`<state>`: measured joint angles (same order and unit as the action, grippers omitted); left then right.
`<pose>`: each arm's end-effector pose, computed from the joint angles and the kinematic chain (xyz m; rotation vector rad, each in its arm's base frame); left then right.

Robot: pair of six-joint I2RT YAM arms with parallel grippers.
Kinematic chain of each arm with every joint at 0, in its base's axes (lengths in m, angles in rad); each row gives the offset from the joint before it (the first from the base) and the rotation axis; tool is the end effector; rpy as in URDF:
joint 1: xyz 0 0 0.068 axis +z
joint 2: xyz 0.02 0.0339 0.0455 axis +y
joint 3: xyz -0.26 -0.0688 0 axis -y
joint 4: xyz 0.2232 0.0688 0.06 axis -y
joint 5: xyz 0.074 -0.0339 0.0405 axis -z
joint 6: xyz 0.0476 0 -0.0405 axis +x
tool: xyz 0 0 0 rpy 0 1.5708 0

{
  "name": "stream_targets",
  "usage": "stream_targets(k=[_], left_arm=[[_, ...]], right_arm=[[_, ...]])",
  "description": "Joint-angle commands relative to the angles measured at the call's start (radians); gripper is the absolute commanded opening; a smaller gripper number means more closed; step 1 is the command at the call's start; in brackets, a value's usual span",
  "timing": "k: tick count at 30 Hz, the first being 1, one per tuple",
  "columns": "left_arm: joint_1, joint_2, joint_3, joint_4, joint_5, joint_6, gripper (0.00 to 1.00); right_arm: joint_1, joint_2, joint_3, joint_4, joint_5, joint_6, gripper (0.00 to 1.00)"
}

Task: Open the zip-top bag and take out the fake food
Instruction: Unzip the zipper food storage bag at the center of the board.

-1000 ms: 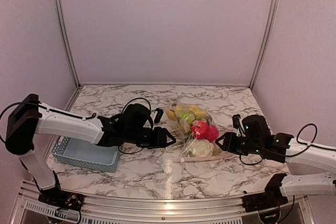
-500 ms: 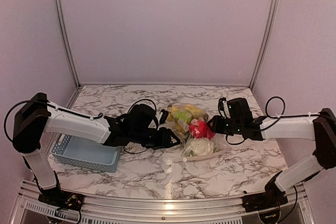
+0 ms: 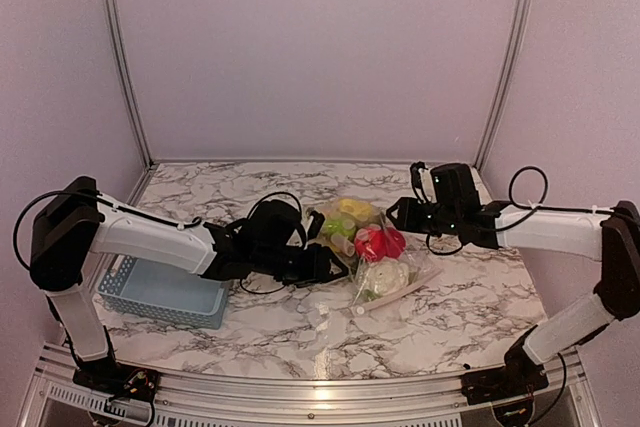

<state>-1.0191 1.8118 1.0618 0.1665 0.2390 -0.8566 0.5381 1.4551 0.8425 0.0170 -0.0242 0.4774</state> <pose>0.1930 -0.3352 0.1915 0.3570 2.4315 -1.2382 0.2637 0.1587 0.2243 -0.0820 2.2290 0.5987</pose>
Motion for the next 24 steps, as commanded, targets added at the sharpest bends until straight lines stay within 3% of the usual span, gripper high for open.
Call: stream_targets(k=[1, 10, 16, 24], left_arm=[[-0.030, 0.016, -0.029, 0.060, 0.059, -0.054, 0.47], [-0.063, 0.068, -0.054, 0.171, 0.125, -0.144, 0.43], [-0.064, 0.115, -0.042, 0.169, 0.142, -0.164, 0.38], [-0.065, 0.173, -0.054, 0.295, 0.206, -0.251, 0.34]], right_arm=[[0.002, -0.174, -0.090, -0.098, -0.045, 0.056, 0.42], [0.147, -0.408, -0.274, -0.103, -0.113, 0.263, 0.43], [0.174, -0.548, -0.400, -0.066, -0.174, 0.398, 0.43], [0.187, -0.642, -0.504, -0.046, -0.212, 0.489, 0.43]])
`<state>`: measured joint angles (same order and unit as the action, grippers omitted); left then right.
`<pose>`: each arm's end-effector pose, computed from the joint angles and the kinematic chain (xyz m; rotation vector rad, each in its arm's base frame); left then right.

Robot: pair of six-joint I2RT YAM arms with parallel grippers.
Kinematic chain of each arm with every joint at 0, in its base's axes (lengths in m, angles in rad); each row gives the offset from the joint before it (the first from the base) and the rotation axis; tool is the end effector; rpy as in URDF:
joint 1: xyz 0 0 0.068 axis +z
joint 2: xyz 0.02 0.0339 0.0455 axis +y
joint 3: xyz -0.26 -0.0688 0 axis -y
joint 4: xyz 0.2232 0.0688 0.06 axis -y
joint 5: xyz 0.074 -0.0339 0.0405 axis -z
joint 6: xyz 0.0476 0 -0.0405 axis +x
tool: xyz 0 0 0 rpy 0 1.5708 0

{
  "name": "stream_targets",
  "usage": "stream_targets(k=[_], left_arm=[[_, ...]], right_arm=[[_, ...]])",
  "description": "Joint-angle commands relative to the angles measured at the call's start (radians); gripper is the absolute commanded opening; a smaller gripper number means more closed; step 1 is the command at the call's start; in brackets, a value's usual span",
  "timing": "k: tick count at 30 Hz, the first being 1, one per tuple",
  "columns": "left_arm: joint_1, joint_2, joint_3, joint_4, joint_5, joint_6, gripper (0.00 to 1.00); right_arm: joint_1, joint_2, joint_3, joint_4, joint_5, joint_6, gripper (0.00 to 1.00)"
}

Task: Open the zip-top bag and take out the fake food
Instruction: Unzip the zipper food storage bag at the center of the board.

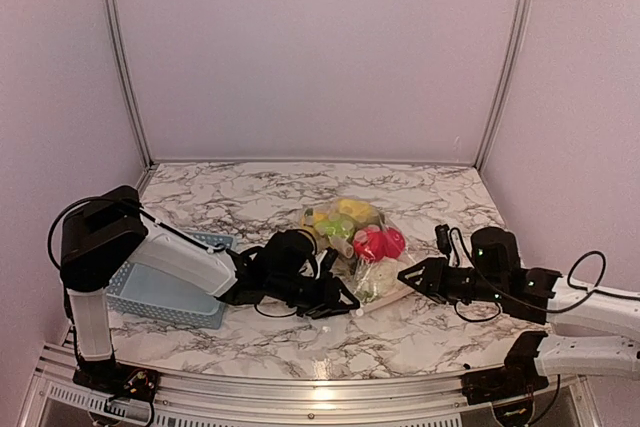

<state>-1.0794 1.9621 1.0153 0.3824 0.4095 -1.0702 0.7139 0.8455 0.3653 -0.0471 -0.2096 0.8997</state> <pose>0.1709 -0.3596 0.1448 0.3072 2.5825 -1.5063 0.1276 0.1236 0.1975 0.0754 2.3178 1.1293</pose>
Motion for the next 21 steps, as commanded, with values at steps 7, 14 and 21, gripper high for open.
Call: stream_targets(k=[7, 14, 21], left_arm=[[-0.004, 0.083, 0.059, 0.092, 0.053, -0.058, 0.19], [0.004, 0.155, 0.170, 0.102, 0.065, -0.074, 0.00], [0.031, 0.210, 0.268, 0.129, 0.090, -0.100, 0.00]], right_arm=[[0.013, -0.022, -0.054, 0.038, -0.051, 0.081, 0.42], [0.013, 0.010, -0.062, 0.095, -0.039, 0.094, 0.42], [0.012, 0.060, -0.060, 0.154, -0.034, 0.125, 0.43]])
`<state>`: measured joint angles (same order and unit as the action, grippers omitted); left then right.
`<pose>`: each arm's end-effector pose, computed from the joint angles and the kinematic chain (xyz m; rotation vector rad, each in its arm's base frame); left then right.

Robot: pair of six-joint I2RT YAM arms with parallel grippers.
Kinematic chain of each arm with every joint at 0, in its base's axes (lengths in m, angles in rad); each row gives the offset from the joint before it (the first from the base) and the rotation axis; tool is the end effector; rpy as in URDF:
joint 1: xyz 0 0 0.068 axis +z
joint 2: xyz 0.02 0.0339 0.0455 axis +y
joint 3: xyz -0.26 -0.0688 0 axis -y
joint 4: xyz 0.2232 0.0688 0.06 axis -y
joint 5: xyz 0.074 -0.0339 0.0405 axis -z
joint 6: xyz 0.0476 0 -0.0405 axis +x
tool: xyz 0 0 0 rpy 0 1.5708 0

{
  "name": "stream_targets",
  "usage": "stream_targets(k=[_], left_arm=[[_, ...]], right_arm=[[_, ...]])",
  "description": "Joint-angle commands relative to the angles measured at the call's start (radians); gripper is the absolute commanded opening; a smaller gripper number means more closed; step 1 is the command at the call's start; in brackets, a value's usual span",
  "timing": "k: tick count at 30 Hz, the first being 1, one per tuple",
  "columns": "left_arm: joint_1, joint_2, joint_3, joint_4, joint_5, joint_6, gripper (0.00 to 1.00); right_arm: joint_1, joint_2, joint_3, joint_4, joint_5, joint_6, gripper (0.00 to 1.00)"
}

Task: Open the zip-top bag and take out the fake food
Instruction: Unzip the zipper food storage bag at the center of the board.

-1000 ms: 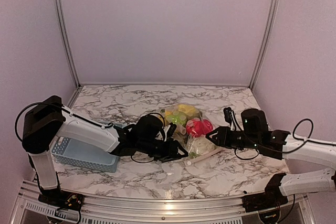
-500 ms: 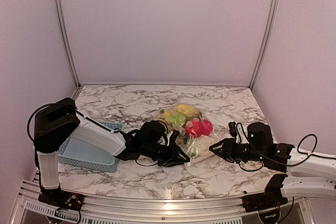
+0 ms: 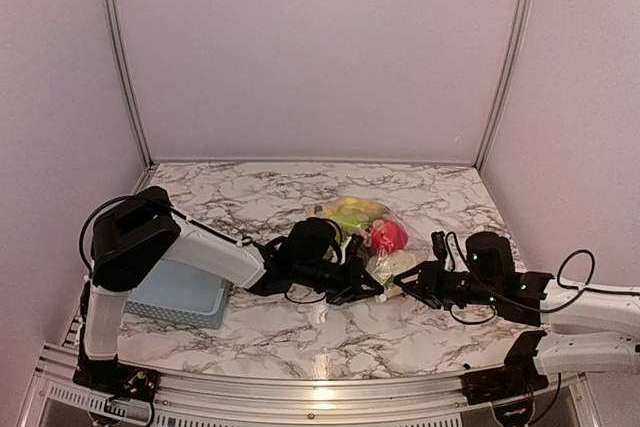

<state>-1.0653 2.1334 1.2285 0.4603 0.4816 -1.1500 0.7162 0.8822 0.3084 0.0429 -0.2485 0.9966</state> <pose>0.1980 -0.4032 0.1450 0.2813 2.5132 -1.6856 0.1269 0.1260 0.1827 0.1623 2.3551 1.2111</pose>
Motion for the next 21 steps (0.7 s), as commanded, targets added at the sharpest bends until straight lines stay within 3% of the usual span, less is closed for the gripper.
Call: stream_targets(k=[1, 13, 21], left_arm=[[0.020, 0.043, 0.062, 0.062, 0.024, -0.029, 0.00], [0.045, 0.096, 0.067, 0.277, 0.080, -0.206, 0.00], [0.044, 0.114, 0.058, 0.332, 0.089, -0.267, 0.00]], right_arm=[[0.011, 0.030, -0.003, 0.069, 0.003, 0.031, 0.42], [0.010, 0.028, -0.056, 0.152, -0.039, 0.126, 0.40], [0.008, 0.034, -0.063, 0.222, -0.046, 0.171, 0.37]])
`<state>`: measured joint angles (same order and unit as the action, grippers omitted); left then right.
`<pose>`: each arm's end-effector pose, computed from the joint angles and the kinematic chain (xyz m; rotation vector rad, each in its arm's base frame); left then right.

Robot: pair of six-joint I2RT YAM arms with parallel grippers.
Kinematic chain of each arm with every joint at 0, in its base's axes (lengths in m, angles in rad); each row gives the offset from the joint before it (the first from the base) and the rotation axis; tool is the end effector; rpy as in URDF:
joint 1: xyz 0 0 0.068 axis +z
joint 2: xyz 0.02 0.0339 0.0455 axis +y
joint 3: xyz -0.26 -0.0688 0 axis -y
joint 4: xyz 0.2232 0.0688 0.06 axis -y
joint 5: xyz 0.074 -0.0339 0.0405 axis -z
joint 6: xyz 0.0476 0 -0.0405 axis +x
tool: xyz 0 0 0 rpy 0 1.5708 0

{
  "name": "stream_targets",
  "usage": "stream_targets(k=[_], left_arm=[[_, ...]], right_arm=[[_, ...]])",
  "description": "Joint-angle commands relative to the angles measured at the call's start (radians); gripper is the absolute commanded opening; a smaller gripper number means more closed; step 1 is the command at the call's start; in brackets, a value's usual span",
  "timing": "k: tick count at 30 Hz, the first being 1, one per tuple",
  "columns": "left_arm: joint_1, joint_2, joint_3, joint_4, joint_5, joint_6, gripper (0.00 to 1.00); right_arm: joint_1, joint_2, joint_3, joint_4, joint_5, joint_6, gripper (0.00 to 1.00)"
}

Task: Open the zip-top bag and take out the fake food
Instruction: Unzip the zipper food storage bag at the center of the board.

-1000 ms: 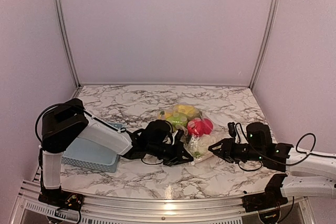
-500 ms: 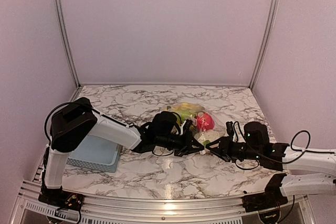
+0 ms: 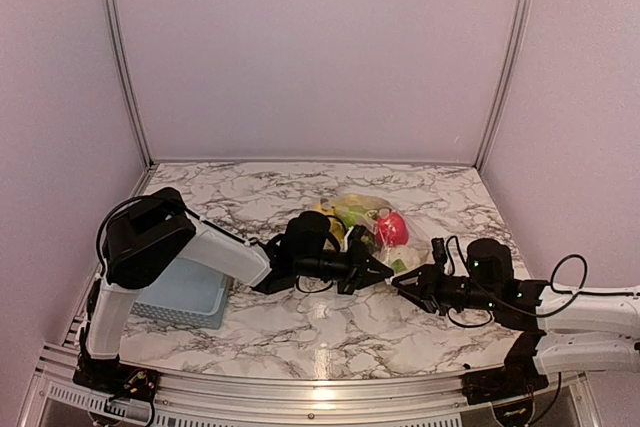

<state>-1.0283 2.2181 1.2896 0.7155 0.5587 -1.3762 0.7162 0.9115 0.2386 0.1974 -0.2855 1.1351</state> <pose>0.2212 -0.4158 0.1540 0.1276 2.3828 -1.9900 0.1263 0.1277 0.1720 0.2866 2.3376 1.3460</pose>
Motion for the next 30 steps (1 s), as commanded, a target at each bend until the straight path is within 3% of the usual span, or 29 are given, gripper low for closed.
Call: stream_targets(k=[1, 14, 30], left_arm=[[0.007, 0.032, -0.006, 0.085, 0.015, -0.048, 0.00], [0.007, 0.043, -0.025, 0.136, 0.028, -0.083, 0.00], [0.007, 0.048, -0.034, 0.134, 0.034, -0.077, 0.00]], right_arm=[[0.008, 0.012, 0.008, 0.075, -0.011, 0.035, 0.37], [0.006, 0.078, -0.003, 0.186, -0.016, 0.089, 0.30], [-0.006, 0.065, -0.002, 0.190, 0.011, 0.116, 0.18]])
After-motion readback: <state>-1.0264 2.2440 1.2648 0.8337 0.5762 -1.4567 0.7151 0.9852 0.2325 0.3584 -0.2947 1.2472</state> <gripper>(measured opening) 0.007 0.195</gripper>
